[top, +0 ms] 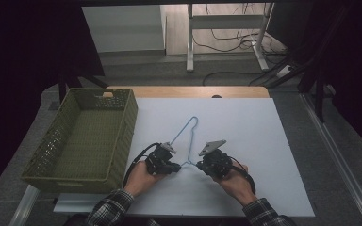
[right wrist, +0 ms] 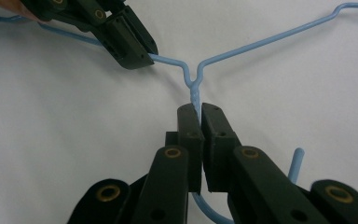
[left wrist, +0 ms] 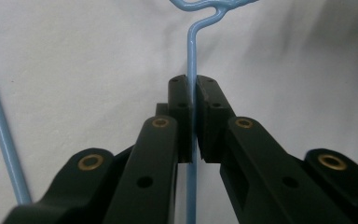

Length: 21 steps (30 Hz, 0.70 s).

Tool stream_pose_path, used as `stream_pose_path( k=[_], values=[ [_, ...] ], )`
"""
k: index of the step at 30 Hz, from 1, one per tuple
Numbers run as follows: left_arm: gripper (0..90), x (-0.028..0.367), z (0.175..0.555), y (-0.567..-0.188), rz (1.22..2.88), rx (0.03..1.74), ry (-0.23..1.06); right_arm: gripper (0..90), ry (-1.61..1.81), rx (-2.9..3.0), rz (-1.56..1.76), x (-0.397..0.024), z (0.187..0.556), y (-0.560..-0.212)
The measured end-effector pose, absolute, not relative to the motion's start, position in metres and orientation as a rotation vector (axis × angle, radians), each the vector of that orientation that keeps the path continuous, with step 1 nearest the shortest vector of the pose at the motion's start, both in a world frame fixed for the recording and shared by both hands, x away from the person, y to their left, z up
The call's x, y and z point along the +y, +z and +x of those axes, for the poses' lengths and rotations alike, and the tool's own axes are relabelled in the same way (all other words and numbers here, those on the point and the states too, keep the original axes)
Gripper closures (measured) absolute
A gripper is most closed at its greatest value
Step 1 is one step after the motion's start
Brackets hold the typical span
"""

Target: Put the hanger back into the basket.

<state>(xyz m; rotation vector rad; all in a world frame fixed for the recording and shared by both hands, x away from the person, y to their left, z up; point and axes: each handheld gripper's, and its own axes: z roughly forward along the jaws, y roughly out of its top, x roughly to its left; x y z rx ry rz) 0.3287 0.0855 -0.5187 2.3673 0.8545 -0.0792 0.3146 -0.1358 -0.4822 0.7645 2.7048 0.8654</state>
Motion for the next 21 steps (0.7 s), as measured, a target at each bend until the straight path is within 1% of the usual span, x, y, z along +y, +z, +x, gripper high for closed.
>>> stream_pose_path(
  k=[3, 4, 6, 7, 10, 11, 13, 16, 21],
  values=[
    [86.5, 0.085, 0.328, -0.517, 2.364, 0.852, -0.077, 85.3, 0.866, 2.716, 0.774, -0.136, 0.315, -0.482],
    [86.7, 0.085, 0.328, -0.517, 2.360, 0.853, -0.077, 78.0, 0.904, 2.697, 0.781, -0.139, 0.315, -0.477],
    [86.8, 0.086, 0.328, -0.516, 2.353, 0.858, -0.069, 72.4, 0.941, 2.667, 0.790, -0.142, 0.315, -0.469],
    [86.8, 0.086, 0.328, -0.516, 2.353, 0.858, -0.069, 72.4, 0.941, 2.667, 0.790, -0.142, 0.315, -0.469],
    [86.9, 0.089, 0.329, -0.513, 2.336, 0.863, -0.068, 63.9, 1.022, 2.610, 0.806, -0.157, 0.315, -0.447],
    [86.9, 0.089, 0.329, -0.513, 2.336, 0.863, -0.068, 63.9, 1.022, 2.610, 0.806, -0.157, 0.315, -0.447],
    [87.0, 0.090, 0.329, -0.511, 2.324, 0.867, -0.063, 60.9, 1.050, 2.561, 0.840, -0.171, 0.316, -0.436],
    [87.1, 0.095, 0.330, -0.508, 2.297, 0.869, -0.062, 59.4, 1.065, 2.507, 0.867, -0.190, 0.317, -0.428],
    [87.1, 0.101, 0.331, -0.504, 2.253, 0.879, -0.062, 59.0, 1.067, 2.462, 0.925, -0.213, 0.317, -0.426]
  ],
)
